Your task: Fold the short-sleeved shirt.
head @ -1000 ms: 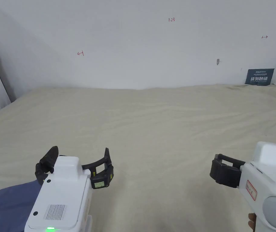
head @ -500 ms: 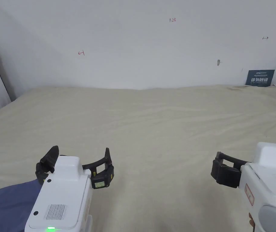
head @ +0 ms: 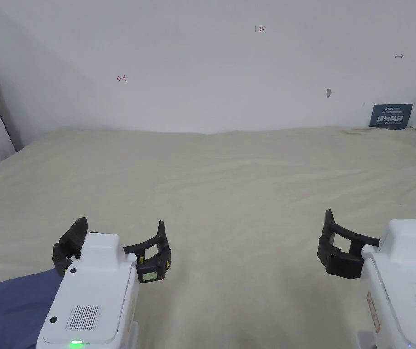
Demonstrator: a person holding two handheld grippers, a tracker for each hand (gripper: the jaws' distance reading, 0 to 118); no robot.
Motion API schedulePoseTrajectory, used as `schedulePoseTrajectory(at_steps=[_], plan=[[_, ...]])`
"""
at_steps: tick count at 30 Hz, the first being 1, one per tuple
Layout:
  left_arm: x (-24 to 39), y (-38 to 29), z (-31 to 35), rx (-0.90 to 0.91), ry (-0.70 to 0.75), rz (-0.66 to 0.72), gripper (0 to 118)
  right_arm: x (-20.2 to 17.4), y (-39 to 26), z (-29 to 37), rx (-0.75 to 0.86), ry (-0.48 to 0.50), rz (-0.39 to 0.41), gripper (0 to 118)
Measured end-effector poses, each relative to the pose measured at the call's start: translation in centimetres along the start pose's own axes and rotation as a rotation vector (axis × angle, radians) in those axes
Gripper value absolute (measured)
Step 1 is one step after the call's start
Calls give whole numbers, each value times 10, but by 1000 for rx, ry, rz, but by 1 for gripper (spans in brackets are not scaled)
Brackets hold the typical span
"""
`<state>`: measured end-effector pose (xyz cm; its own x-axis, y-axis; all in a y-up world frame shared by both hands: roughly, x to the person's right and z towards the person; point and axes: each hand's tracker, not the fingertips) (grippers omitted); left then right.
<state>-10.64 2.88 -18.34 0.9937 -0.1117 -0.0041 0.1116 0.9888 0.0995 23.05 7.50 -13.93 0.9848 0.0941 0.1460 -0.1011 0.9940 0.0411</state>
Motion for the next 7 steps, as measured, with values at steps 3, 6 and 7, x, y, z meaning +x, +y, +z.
schedulePoseTrajectory(at_steps=[3,6,7], plan=[[0,0,1,2,-2,3,118,1,-2,1,21,2,4,118],[1,0,0,3,-2,-2,118,3,-2,-1,8,1,-10,118],[1,0,1,3,-1,-2,118,4,-3,-1,5,2,-16,118]])
